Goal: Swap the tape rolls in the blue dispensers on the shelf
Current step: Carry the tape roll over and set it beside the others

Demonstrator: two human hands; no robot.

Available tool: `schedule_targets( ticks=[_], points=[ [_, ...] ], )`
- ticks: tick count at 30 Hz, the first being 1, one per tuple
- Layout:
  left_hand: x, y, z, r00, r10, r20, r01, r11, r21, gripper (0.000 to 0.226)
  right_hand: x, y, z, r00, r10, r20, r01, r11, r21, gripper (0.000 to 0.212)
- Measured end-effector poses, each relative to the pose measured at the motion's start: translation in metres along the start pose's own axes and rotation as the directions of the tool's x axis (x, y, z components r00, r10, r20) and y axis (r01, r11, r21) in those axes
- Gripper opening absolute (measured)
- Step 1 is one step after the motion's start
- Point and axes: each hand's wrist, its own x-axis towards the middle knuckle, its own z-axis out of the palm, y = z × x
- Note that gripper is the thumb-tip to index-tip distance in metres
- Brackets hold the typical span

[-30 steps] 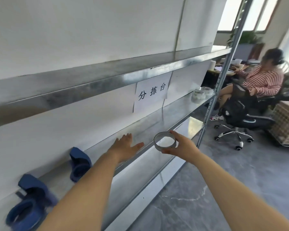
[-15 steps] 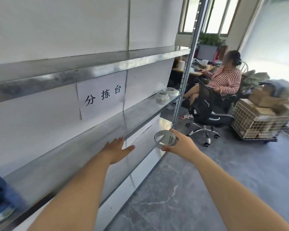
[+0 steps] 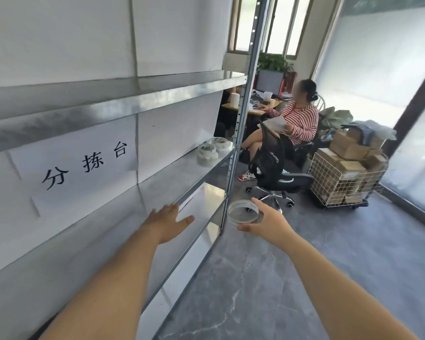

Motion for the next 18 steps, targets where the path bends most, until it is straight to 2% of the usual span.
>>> schedule_targets(
  ticks=[9, 18],
  points=[
    [0.114, -0.003, -0.046, 1.000, 0.018, -0.022, -0.019, 1.000, -0.022, 0.082, 0.123, -0.009, -0.001, 1.000, 0.000, -0.011, -0.001, 1.000, -0.020, 0.102],
    [0.179, -0.014, -0.055, 0.999, -0.024, 0.023, 0.025, 0.998, -0.049, 0.084, 0.203, -0.009, 0.009, 0.999, -0.001, 0.035, 0.001, 1.000, 0.020, 0.103]
  ],
)
